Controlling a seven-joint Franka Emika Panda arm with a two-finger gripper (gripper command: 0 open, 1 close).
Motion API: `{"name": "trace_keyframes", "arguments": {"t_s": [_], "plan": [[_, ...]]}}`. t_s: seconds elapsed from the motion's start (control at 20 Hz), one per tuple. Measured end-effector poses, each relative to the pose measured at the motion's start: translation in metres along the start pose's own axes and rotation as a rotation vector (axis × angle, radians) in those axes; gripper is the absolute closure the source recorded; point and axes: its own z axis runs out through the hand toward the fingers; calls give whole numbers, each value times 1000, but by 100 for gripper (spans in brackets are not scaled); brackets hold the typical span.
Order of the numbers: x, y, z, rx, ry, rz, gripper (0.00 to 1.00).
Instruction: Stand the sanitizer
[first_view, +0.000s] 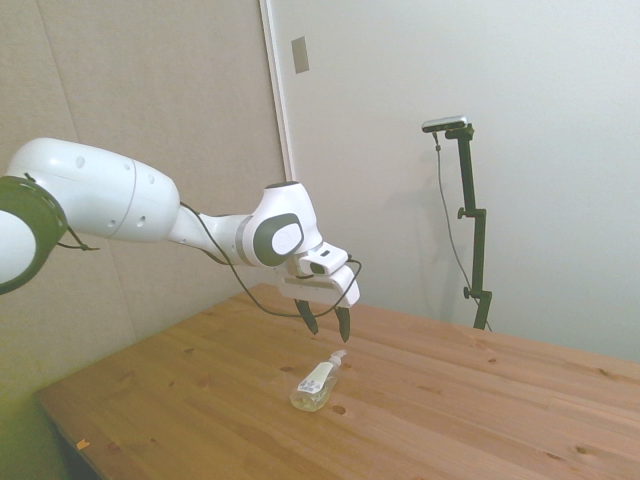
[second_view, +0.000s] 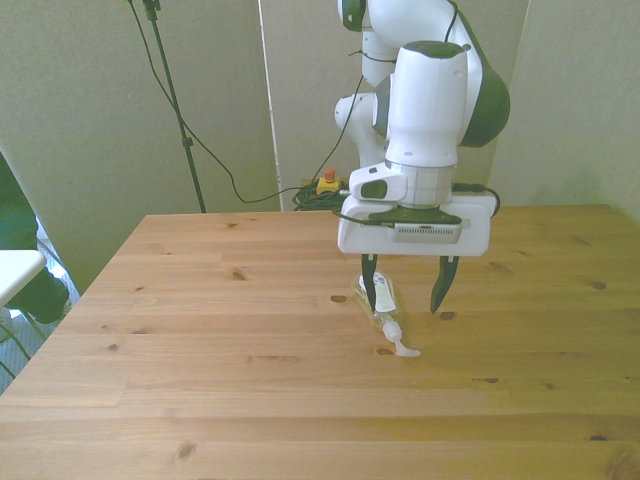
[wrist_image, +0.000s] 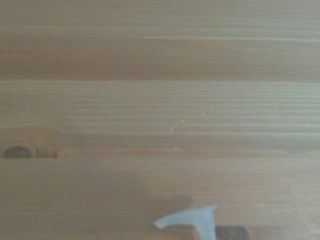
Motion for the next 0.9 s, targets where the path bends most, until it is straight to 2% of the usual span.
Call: {"name": "trace_keyframes", "arguments": {"t_s": [0.3,0.85,0.9], "plan": [[1,-17,29,-26,-21,-8,0],[4,-9,54,-54,-43,8,0],[5,-8,56,-56,-43,10,100]]}}
